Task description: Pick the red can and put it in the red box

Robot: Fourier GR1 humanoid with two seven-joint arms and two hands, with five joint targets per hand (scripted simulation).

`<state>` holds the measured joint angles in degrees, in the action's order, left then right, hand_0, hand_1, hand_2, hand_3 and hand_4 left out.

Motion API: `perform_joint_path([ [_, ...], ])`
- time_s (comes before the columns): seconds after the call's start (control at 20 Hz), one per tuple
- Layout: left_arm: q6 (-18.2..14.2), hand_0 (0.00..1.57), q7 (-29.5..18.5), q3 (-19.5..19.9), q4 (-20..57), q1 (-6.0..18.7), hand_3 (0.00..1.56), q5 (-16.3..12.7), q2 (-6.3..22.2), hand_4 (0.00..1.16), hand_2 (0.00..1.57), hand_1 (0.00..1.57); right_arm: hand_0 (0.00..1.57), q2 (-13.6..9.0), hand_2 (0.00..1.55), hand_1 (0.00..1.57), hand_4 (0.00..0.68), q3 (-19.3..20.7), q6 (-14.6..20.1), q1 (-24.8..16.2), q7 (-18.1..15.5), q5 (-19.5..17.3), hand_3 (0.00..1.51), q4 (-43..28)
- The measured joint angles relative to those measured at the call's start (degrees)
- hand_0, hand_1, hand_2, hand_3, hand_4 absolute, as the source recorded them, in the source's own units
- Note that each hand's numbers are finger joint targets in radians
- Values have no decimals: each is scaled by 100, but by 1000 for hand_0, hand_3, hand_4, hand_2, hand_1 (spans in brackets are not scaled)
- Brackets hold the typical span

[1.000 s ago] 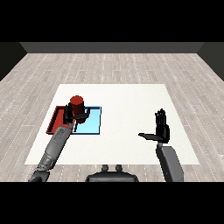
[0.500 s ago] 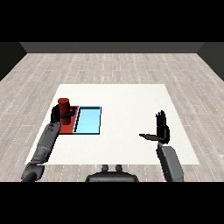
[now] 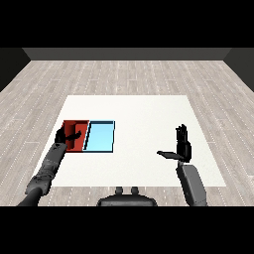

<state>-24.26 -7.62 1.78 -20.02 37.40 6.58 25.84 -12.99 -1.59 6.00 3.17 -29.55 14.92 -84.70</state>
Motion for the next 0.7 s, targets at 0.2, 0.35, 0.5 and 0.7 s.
perform_joint_path([
  [0.2,-89,760,168,50,743,287,0,117,18,672,758,760,0,28,0,0,0,8,24,-35,-62,-27,0,-142],
  [0.35,69,714,122,176,1053,381,0,56,36,505,696,714,0,57,0,0,0,-20,74,-34,-86,-100,0,-223],
  [0.5,381,0,95,67,1298,447,0,199,83,644,0,0,0,60,0,0,0,11,32,-6,-86,-58,0,-241],
  [0.7,598,0,431,-245,1621,624,0,559,154,0,0,0,0,83,0,0,0,20,-57,-35,-148,-17,0,-262],
])
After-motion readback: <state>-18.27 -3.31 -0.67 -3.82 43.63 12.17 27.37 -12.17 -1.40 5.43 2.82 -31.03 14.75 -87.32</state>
